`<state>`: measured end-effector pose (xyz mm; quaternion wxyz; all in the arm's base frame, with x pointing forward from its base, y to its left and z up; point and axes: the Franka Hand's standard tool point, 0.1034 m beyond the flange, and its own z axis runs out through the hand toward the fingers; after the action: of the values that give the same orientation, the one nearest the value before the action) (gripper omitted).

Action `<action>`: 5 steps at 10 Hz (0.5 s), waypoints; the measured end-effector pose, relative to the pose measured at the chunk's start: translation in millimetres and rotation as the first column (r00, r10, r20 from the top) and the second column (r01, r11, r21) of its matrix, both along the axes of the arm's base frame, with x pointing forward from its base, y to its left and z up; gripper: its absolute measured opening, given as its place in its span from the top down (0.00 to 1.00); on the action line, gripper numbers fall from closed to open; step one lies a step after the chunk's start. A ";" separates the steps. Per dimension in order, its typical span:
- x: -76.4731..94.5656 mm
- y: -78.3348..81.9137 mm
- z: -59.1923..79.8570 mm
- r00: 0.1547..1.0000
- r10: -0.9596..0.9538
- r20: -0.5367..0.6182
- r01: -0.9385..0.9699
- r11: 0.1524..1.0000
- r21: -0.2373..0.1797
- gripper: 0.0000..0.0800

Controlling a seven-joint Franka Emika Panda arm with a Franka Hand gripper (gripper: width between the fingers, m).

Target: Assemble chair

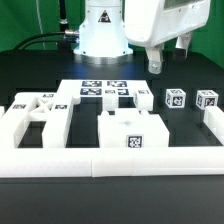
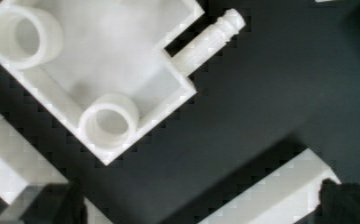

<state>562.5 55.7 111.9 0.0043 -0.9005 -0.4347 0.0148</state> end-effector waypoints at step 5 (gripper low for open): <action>-0.1 0.0 -0.2 1.000 0.000 0.000 0.000 1.000 0.000 0.19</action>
Offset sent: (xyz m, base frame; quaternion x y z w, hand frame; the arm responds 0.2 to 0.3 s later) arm 0.0000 0.0000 0.0000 0.0000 0.0000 0.0000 1.0000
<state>562.4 55.7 111.7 0.0044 -0.9005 -0.4347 0.0149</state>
